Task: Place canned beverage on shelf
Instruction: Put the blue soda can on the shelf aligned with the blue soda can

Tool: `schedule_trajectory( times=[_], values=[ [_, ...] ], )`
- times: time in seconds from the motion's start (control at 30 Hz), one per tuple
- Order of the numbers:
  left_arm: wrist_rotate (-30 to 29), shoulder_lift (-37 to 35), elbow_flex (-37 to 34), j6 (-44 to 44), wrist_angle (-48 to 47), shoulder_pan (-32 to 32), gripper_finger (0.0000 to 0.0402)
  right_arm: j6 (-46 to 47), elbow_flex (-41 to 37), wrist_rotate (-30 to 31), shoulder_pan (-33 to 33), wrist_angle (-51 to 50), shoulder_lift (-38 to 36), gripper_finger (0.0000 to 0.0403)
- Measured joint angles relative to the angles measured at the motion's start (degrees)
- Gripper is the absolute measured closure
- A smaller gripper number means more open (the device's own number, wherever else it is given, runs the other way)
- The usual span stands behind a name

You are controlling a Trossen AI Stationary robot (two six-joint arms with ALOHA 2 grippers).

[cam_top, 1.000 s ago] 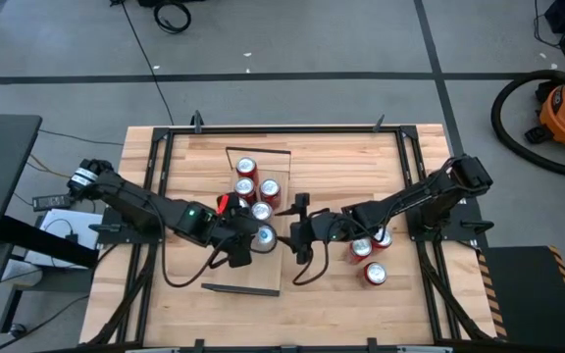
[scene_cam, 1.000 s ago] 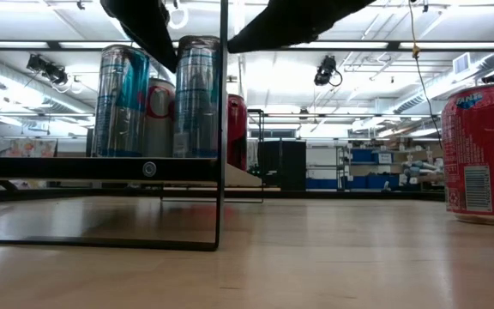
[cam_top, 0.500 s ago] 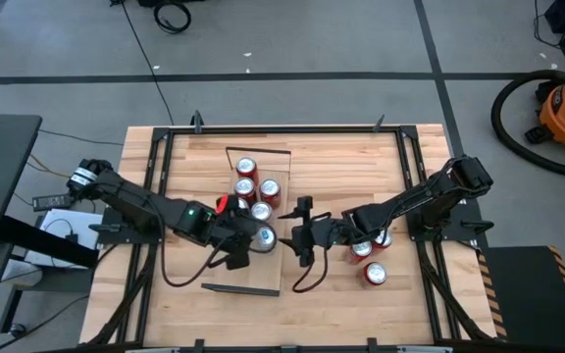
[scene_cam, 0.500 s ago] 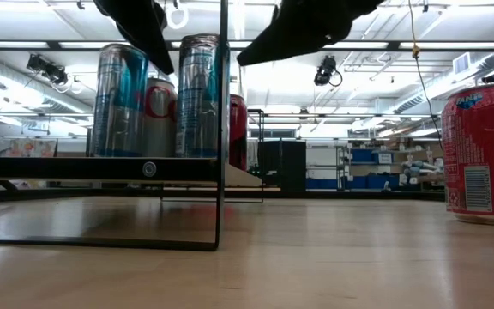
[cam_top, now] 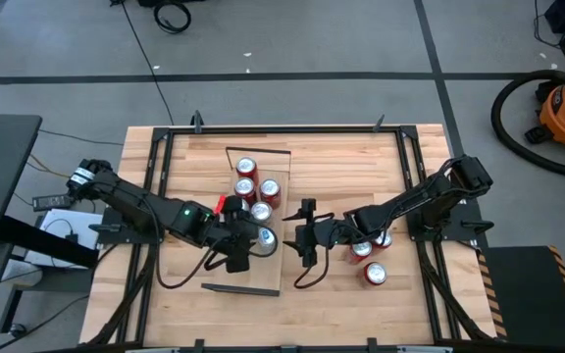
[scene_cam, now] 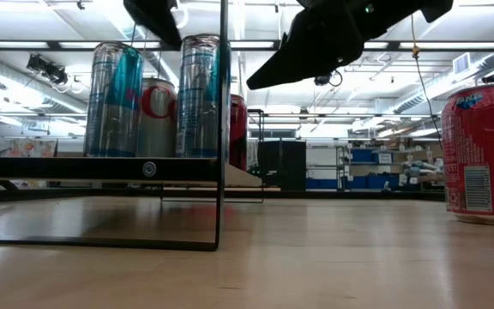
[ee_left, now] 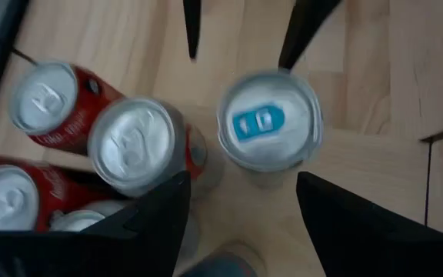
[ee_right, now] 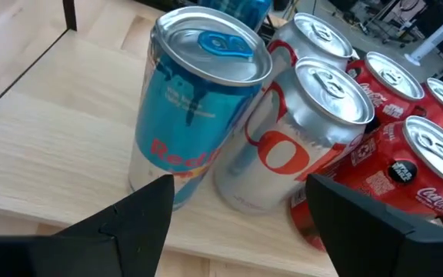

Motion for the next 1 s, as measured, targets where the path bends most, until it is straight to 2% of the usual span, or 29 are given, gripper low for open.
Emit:
schedule_trajectory(
  times=[0.33, 0.6, 0.77, 1.0],
  values=[
    [-4.26, 0.0, 4.37, 2.92, -2.61, -1.88, 0.0153, 1.27, -1.7, -1.34, -0.02, 4.22, 0.0, 0.0099],
    [-4.26, 0.0, 4.37, 2.51, -3.4, -2.74, 0.0153, 5.11, -7.05, -1.55, 0.0, 12.35, 0.0, 0.0099],
    [-4.41, -0.11, 4.37, 2.77, -3.32, -2.58, 0.0153, 5.13, -7.67, -1.57, 0.05, 16.28, 0.0, 0.0099],
    [-4.67, -0.48, 4.37, 2.77, -2.97, -2.43, 0.0153, 5.06, -6.68, -1.53, 0.35, 20.45, 6.6, 0.0099]
  ],
)
